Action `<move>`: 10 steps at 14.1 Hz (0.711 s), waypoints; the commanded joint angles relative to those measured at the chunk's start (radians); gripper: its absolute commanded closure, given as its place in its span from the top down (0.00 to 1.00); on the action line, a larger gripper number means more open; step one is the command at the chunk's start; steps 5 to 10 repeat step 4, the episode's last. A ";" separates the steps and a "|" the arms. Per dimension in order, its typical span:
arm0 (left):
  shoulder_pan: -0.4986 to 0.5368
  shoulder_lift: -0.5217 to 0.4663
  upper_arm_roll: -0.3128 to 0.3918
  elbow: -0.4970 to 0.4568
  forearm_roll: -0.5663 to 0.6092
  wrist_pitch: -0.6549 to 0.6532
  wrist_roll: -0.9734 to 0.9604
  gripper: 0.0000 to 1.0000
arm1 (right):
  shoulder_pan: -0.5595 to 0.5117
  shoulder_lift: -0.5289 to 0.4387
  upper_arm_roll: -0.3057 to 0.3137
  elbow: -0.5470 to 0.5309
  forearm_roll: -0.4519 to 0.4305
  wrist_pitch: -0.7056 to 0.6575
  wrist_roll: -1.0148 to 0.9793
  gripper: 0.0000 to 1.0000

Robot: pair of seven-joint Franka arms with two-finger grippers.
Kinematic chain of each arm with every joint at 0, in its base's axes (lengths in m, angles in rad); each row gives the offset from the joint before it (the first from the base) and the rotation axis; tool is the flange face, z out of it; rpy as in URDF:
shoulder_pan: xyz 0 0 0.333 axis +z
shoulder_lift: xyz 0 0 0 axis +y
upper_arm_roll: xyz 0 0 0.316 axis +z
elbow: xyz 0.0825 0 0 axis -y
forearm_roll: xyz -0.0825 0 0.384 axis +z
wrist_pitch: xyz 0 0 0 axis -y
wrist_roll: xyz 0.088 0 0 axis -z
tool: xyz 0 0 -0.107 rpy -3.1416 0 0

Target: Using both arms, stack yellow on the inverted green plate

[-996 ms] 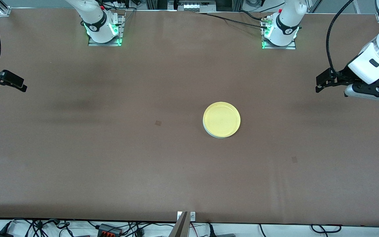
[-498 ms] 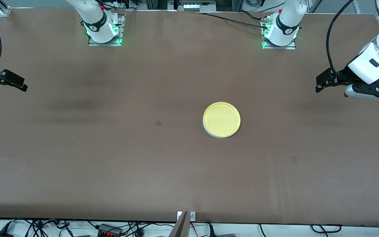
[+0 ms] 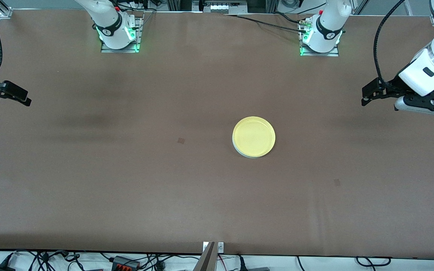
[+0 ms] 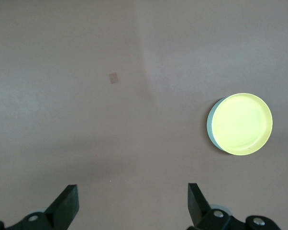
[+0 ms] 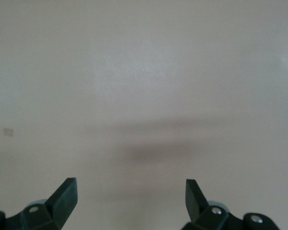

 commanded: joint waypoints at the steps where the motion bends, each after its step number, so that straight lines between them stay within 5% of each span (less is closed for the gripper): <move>1: 0.007 0.005 -0.006 0.022 0.008 -0.018 0.008 1.00 | -0.003 -0.049 0.009 -0.058 -0.013 0.027 -0.011 1.00; 10: 0.007 0.005 -0.006 0.022 0.008 -0.018 0.008 1.00 | -0.003 -0.049 0.009 -0.056 -0.013 0.024 -0.013 1.00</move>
